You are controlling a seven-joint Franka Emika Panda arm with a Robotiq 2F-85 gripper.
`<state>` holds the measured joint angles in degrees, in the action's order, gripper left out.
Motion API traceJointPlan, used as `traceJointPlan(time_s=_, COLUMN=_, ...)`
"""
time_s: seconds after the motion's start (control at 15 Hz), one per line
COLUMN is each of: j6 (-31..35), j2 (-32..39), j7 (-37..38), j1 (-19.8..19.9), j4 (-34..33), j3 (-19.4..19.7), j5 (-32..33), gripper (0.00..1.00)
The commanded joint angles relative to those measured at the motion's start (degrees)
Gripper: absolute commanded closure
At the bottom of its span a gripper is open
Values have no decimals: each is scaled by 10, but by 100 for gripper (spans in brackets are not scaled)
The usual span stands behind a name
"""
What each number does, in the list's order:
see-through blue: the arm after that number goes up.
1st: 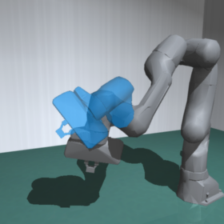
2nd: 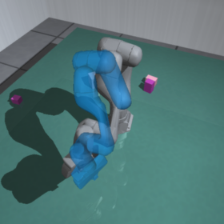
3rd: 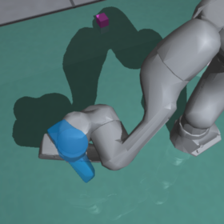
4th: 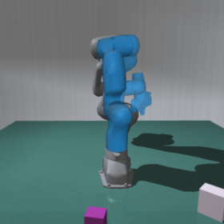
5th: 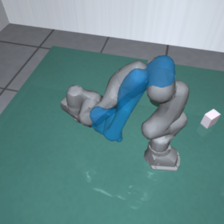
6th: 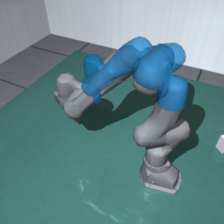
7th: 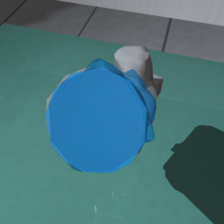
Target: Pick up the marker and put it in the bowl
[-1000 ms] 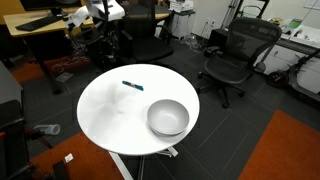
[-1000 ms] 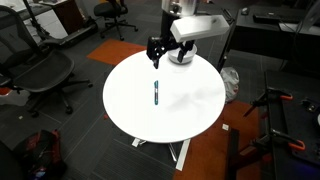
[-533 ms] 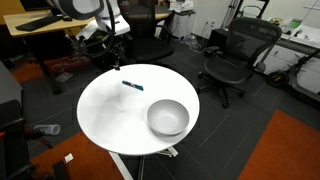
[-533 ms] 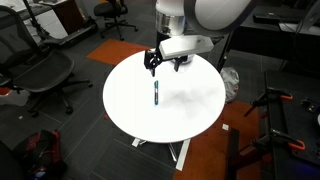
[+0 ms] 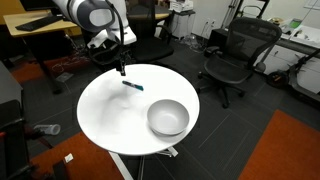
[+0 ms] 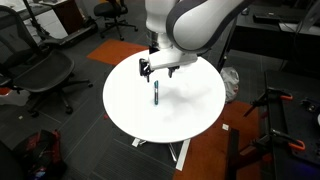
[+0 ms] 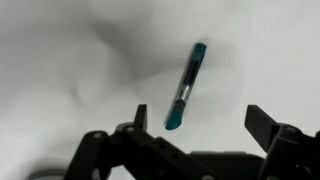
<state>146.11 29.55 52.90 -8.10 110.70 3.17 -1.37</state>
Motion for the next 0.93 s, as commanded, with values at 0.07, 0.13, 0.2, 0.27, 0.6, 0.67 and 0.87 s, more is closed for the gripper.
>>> traceJointPlan(time_s=0.07, j6=-12, j2=48, j7=34, j1=-15, j4=-55, j3=21, j5=-2, gripper=0)
traceJointPlan(time_s=0.13, j6=-15, j2=56, j7=41, j1=-18, j4=-62, j3=25, j5=-1, gripper=0)
traceJointPlan(time_s=0.2, j6=-18, j2=63, j7=42, j1=-18, j4=-69, j3=25, j5=-3, gripper=0)
traceJointPlan(time_s=0.27, j6=-21, j2=69, j7=45, j1=-19, j4=-75, j3=27, j5=-3, gripper=0)
traceJointPlan(time_s=0.6, j6=-29, j2=96, j7=41, j1=-15, j4=-94, j3=21, j5=-14, gripper=0)
traceJointPlan(time_s=0.67, j6=-28, j2=101, j7=40, j1=-14, j4=-95, j3=20, j5=-17, gripper=0)
traceJointPlan(time_s=0.87, j6=-24, j2=112, j7=37, j1=-11, j4=-100, j3=19, j5=-24, gripper=0)
